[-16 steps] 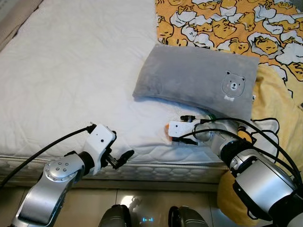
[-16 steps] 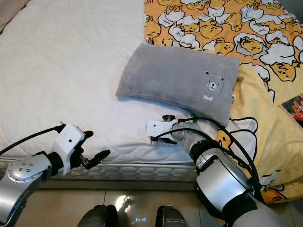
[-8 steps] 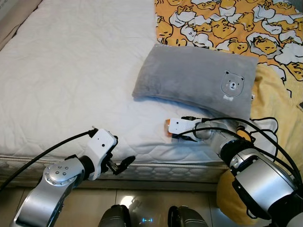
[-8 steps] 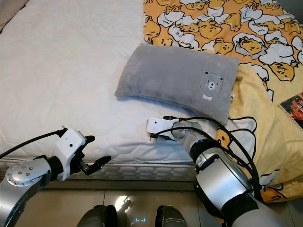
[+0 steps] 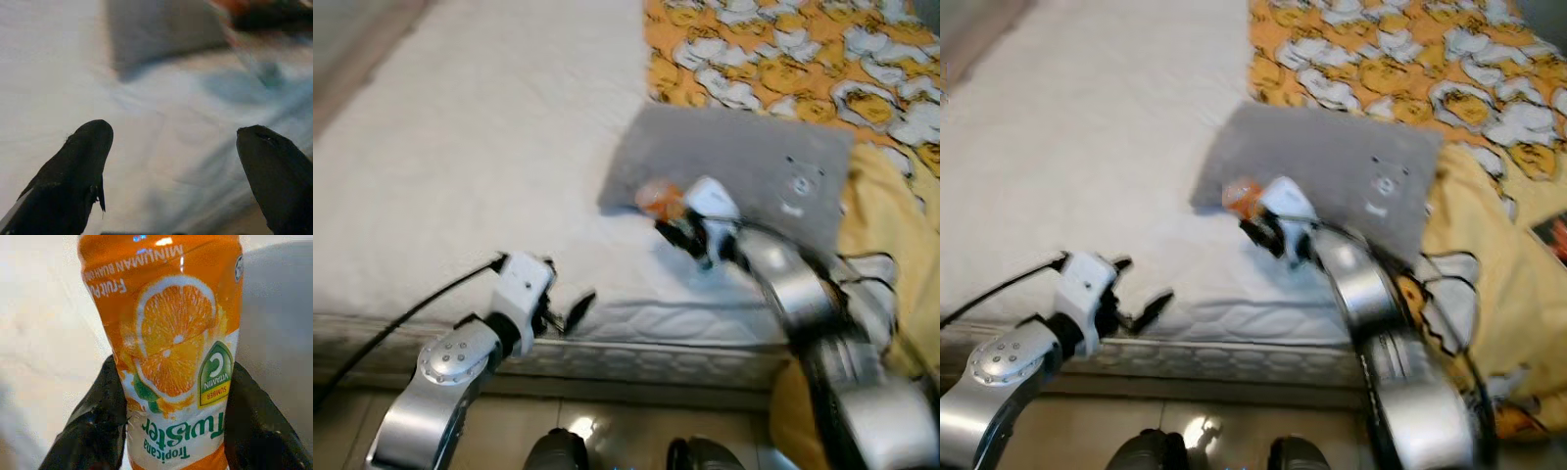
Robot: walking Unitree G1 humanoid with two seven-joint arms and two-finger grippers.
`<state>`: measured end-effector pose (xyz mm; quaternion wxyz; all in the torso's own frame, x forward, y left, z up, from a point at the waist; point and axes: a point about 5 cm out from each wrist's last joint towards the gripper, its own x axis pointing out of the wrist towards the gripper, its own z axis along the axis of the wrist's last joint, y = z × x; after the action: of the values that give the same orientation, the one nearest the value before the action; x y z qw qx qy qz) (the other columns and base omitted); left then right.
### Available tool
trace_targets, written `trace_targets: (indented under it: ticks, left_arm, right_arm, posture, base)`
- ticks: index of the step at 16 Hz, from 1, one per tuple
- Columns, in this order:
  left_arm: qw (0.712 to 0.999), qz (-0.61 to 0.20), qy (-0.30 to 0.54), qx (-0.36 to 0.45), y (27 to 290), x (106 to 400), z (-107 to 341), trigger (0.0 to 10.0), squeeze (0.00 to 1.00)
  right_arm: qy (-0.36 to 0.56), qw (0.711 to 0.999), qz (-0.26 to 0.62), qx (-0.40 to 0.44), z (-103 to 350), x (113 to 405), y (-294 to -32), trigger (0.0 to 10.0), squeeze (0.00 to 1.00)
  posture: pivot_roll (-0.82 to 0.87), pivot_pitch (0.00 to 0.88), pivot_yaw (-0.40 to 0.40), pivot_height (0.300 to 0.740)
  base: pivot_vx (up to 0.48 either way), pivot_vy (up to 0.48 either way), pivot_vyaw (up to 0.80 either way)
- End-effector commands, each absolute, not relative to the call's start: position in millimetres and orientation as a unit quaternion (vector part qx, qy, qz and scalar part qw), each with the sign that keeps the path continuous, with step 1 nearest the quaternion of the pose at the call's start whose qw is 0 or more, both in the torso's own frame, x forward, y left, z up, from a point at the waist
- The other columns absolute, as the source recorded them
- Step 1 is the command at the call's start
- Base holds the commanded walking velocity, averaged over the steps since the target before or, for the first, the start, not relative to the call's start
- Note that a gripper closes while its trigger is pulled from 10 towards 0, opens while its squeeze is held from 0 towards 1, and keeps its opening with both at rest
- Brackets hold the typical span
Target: Clean up the room
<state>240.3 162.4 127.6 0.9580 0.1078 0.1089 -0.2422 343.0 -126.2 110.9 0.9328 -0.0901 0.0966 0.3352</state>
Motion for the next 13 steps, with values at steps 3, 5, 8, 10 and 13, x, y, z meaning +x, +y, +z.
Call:
trace_targets:
  ticks: [3, 5, 8, 10, 13]
  left_arm:
    - [0.977, -0.173, 0.099, 0.074, 168, 246, 130, 10.0, 0.00]
    - [0.981, -0.155, 0.098, 0.064, 167, 249, 129, 10.0, 0.00]
    - [0.991, -0.100, 0.061, 0.071, 172, 251, 136, 10.0, 0.00]
    - [0.991, -0.094, 0.046, 0.085, 171, 248, 138, 10.0, 0.00]
    - [0.991, -0.064, 0.075, 0.089, 175, 238, 131, 10.0, 0.00]
  right_arm:
    - [0.057, 0.955, 0.289, 0.036, 111, 304, -131, 10.0, 0.00]
    - [0.063, 0.961, 0.265, 0.047, 102, 290, -132, 10.0, 0.00]
    - [0.044, 0.968, 0.234, 0.076, 110, 265, -126, 10.0, 0.00]
    - [0.038, 0.971, 0.219, 0.085, 115, 262, -126, 10.0, 0.00]
    - [0.057, 0.976, 0.202, 0.062, 109, 257, -129, 10.0, 0.00]
  posture:
    - [-0.08, 0.063, 0.063, 0.740]
    - [-0.08, 0.064, 0.060, 0.740]
    - [-0.08, 0.055, 0.046, 0.740]
    - [-0.08, 0.048, 0.036, 0.740]
    - [-0.07, 0.032, 0.024, 0.740]
  base:
    - [0.000, 0.000, 0.00]
    - [0.000, 0.000, 0.00]
    - [0.000, 0.000, 0.27]
    - [0.000, 0.000, 0.80]
    - [0.000, 0.000, 0.80]
